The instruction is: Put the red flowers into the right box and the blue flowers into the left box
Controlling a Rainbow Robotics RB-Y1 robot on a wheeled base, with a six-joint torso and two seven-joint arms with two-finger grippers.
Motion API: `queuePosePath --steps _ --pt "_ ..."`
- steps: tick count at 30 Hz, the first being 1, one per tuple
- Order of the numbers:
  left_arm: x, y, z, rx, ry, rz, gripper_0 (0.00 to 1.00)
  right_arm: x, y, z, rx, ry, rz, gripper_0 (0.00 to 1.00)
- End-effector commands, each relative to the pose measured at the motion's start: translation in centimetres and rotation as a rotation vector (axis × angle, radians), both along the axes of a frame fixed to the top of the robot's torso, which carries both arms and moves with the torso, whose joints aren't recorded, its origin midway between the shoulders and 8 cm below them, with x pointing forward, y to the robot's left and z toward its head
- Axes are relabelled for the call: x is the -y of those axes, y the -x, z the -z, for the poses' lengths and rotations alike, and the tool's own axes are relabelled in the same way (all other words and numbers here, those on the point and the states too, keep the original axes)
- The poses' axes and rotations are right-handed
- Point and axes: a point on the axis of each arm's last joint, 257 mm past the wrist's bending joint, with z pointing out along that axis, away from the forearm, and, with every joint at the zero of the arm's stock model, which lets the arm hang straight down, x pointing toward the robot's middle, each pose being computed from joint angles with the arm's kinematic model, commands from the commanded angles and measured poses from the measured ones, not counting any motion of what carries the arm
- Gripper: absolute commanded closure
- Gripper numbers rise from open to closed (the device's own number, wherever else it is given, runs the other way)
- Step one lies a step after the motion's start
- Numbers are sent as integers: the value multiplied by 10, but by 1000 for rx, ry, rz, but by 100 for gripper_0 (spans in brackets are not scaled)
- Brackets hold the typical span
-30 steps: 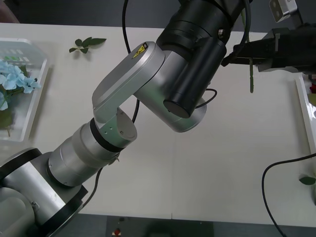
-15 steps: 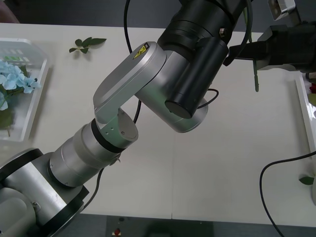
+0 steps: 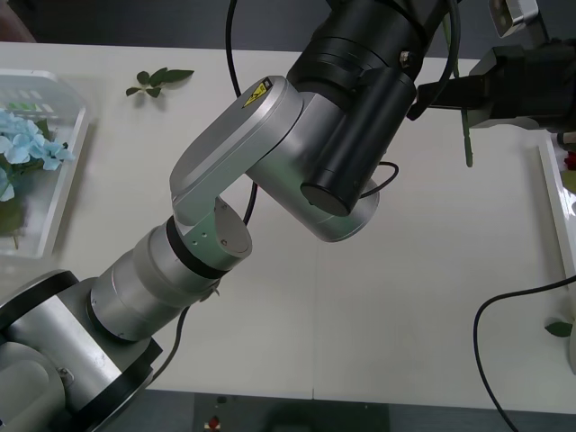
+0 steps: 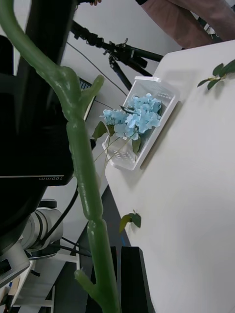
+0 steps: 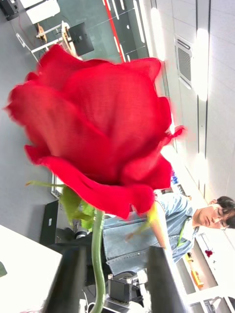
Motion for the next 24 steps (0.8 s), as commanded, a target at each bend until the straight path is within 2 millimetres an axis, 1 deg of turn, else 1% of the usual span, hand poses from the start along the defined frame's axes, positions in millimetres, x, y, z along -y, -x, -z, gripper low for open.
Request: queuePosePath --steps 1,6,13,16,18,19,21,22,24 --pt "5 16 -13 13 37 27 0 -8 4 -17 4 -6 -10 100" --pt "5 16 -13 13 38 26 0 -4 3 -18 6 -4 -3 100" --pt "1 12 -10 8 39 31 0 18 -3 -11 -1 72 47 100" --pt "-10 8 -12 13 71 80 0 31 -6 -9 -4 96 77 100" --pt "-22 5 -8 26 78 105 0 44 -7 -7 -10 125 105 100" --pt "-24 3 -7 27 79 111 0 48 -8 -7 -9 133 112 100" --pt "-36 -2 -3 26 73 114 0 64 -9 -4 -17 167 143 100" --pt "-39 -5 0 18 75 114 0 68 -9 -3 -18 177 152 100" --pt "-45 -9 0 -1 81 122 0 84 -9 1 -34 203 184 100"
